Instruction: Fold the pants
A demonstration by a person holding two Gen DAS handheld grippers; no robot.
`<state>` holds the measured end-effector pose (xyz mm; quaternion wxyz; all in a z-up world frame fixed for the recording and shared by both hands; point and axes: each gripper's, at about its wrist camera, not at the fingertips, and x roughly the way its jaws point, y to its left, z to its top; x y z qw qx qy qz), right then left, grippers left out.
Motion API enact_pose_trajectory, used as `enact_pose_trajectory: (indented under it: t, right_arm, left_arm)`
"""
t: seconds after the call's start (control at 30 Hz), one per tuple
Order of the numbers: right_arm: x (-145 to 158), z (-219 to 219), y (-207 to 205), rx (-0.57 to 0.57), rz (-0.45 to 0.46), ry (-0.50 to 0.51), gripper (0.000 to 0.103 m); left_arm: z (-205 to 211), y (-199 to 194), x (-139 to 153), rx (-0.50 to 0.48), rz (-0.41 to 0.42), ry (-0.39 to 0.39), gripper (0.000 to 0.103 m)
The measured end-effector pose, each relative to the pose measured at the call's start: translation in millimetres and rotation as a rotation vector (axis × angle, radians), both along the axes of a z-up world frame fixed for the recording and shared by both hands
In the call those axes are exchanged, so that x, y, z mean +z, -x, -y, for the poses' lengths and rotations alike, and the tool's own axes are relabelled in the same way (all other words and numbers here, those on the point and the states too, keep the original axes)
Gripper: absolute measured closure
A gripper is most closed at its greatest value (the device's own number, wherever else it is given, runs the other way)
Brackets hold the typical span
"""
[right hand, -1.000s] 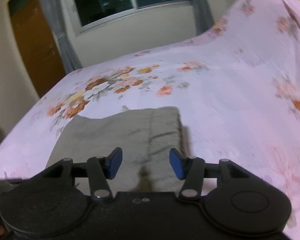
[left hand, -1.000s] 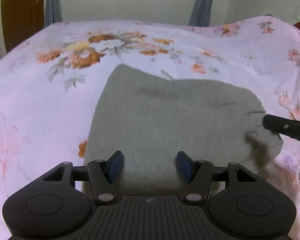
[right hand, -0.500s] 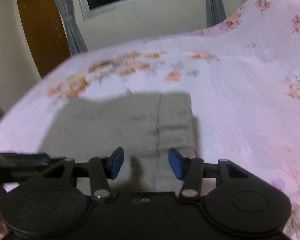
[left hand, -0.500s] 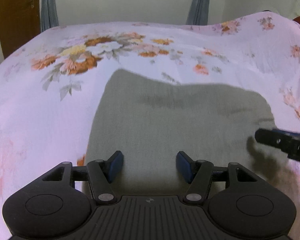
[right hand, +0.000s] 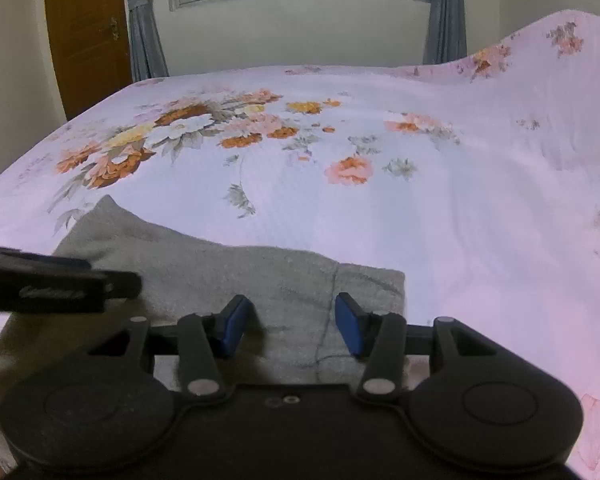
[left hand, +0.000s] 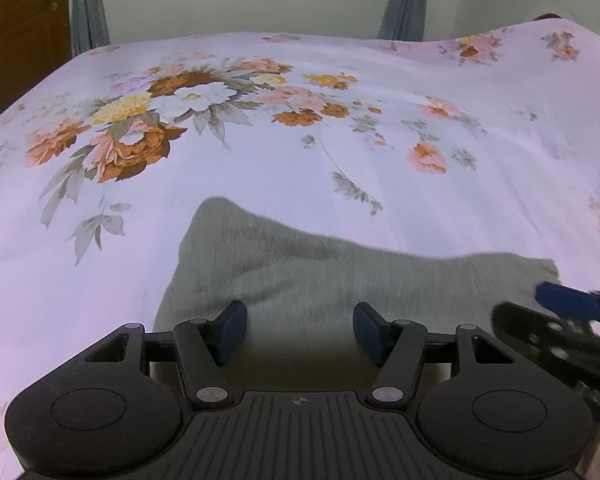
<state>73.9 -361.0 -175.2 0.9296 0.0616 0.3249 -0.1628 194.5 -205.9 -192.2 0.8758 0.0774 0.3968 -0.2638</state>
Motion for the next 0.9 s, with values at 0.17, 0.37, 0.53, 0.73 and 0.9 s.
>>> enact_pose_trajectory:
  t: [0.17,0.37,0.53,0.73,0.9]
  right_arm:
    - [4,0,-8,0.002,0.01,0.015,0.054]
    - [-14,4,-11,-0.018,-0.027,0.009,0.053]
    - [-5,-4,2,-0.017,-0.018,0.031,0.053]
    - [3,-30,45,0.025,0.02,0.067,0.05]
    - [-11,-42,71,0.025,-0.01,0.067,0.05]
  left_arm:
    - [9,-12,-5,0.025,-0.016,0.006,0.043]
    - [-1,-2,-12,0.014,-0.012,0.008,0.042]
    - [-13,19,-5,0.006,0.012,0.007,0.042]
    - [-45,64,0,0.015,0.018,0.04,0.042]
    - [-62,100,-4,0.001,0.034,0.023,0.042]
